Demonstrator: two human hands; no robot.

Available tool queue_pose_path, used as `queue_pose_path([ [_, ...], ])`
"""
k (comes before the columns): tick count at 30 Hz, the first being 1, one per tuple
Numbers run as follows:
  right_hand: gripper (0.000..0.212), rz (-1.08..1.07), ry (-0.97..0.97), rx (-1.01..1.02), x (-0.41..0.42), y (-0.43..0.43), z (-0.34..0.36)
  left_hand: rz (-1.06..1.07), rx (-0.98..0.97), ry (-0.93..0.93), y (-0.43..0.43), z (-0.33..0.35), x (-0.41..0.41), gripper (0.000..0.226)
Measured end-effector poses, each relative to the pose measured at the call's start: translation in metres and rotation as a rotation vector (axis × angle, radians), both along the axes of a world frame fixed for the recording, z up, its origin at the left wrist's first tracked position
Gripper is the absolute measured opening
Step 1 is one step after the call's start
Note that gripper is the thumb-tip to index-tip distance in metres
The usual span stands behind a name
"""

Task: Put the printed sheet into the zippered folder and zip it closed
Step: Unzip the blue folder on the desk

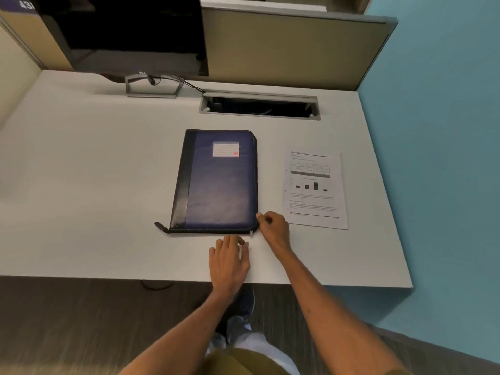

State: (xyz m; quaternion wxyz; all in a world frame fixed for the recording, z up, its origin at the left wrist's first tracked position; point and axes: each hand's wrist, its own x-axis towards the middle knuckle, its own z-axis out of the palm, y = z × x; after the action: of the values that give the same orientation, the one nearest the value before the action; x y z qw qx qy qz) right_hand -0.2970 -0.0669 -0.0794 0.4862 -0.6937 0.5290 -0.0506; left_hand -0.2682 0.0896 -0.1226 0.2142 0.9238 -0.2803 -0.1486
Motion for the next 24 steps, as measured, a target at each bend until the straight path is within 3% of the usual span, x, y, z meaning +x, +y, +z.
queue_pose_path([
  [9,0.024,-0.063,-0.037,0.119,-0.001,0.012,0.006,0.37,-0.073,0.149,-0.034,0.009,-0.021,0.037],
  [24,0.033,-0.013,0.023,0.161,0.008,0.008,0.009,0.435,-0.029,0.109,-0.045,0.006,-0.01,0.025],
])
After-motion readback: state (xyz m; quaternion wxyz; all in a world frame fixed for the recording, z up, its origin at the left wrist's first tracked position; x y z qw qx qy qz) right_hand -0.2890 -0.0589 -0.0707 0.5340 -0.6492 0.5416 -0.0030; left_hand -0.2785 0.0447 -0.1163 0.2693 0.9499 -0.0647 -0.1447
